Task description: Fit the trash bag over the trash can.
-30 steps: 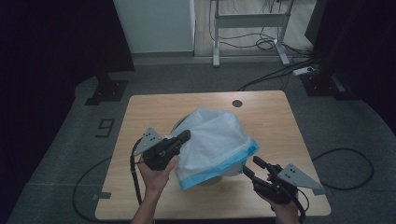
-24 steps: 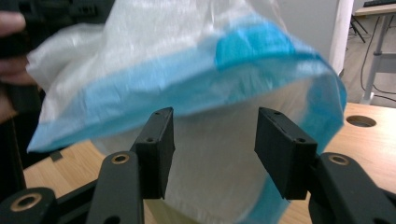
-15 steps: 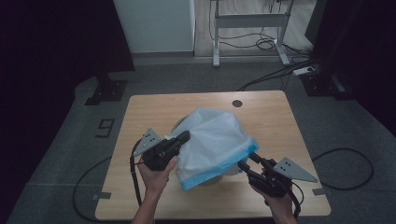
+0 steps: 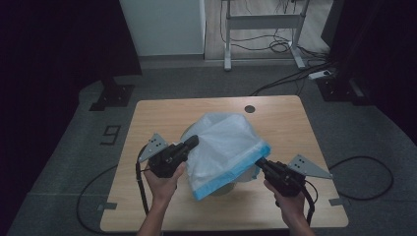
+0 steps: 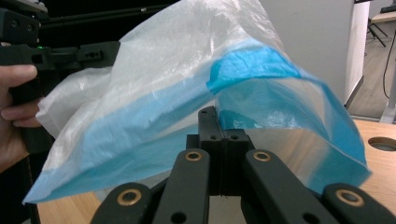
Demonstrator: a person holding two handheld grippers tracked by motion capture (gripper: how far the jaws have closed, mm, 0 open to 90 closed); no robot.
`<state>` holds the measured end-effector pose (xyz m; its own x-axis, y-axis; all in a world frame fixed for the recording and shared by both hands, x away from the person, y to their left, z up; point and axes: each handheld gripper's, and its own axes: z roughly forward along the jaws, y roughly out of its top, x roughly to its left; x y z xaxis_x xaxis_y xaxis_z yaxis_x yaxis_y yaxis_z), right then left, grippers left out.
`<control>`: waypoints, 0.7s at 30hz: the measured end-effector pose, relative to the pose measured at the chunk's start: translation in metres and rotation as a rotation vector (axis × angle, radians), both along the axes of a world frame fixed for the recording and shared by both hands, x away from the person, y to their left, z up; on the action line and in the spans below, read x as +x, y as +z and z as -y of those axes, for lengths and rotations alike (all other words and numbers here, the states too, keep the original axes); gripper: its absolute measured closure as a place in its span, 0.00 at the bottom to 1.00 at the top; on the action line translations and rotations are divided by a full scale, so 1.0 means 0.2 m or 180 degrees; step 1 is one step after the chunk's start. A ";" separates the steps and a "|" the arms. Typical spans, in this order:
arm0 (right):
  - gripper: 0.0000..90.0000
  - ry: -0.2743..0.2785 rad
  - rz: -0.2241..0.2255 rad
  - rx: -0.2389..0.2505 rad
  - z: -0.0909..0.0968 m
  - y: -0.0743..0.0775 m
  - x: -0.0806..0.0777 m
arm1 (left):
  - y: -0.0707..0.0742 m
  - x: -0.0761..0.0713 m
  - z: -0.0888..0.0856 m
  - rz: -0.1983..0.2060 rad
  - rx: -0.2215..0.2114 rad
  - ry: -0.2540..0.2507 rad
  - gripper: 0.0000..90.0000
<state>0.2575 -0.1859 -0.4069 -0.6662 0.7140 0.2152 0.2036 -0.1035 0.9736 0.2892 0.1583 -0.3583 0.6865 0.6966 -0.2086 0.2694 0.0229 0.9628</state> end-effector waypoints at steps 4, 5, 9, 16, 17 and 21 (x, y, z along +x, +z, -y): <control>0.99 -0.0012 0.0006 -0.0082 0.02 0.01 0.03 | 0.03 0.04 -0.03 -0.0005 -0.0084 0.0040 1.00; 0.99 -0.0022 0.0018 -0.0116 0.03 0.02 0.04 | 0.04 0.06 -0.04 -0.0003 -0.0090 0.0056 1.00; 0.99 -0.0106 0.0025 -0.0256 0.06 0.04 0.11 | 0.08 0.14 -0.09 -0.0023 -0.0175 0.0126 1.00; 0.99 -0.0325 0.0064 -0.0469 0.10 0.15 0.26 | 0.12 0.24 -0.18 -0.0013 -0.0266 0.0286 1.00; 0.99 -0.0351 0.0091 -0.0490 0.10 0.17 0.28 | 0.12 0.25 -0.20 -0.0002 -0.0278 0.0309 1.00; 0.99 -0.0473 0.0230 -0.0588 0.09 0.28 0.35 | 0.15 0.27 -0.25 0.0036 -0.0346 0.0374 1.00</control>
